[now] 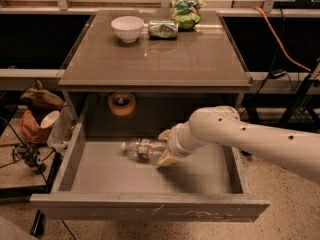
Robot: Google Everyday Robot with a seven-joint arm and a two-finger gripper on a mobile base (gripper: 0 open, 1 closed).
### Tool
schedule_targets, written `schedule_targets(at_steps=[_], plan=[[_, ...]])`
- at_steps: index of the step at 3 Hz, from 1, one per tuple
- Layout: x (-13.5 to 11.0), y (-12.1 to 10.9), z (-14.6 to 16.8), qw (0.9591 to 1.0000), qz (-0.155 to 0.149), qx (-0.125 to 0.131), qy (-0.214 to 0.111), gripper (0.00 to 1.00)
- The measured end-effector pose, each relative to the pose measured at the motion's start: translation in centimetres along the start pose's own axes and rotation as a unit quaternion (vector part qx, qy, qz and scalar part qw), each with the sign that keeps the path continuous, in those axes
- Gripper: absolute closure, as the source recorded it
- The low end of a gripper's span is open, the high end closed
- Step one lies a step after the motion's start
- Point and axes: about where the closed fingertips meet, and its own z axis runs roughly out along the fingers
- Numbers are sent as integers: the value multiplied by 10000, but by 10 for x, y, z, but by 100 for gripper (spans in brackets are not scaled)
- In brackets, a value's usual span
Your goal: Place water bottle into top drawer
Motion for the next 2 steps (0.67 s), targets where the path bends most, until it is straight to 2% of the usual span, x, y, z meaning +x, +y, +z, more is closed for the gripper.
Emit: schedule_targets(at_steps=[1,2], plan=[[0,0,0,10000,0,0,0,0],[0,0,0,10000,0,0,0,0]])
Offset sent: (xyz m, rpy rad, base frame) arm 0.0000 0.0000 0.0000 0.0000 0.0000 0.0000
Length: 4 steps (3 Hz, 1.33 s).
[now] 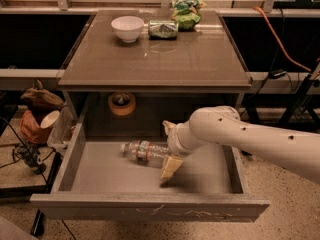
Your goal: Place water bottle into top drawer
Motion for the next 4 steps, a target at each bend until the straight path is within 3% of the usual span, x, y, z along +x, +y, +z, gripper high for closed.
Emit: schedule_targets(at_steps=[1,2,3,4], plan=[[17,-2,-53,9990,224,357,152,0],[36,3,-160,9919,643,1025,392,0],[61,10,-282,9740,1145,1766,841,0],[65,10,-397,9473,1457,2510,1355,0]])
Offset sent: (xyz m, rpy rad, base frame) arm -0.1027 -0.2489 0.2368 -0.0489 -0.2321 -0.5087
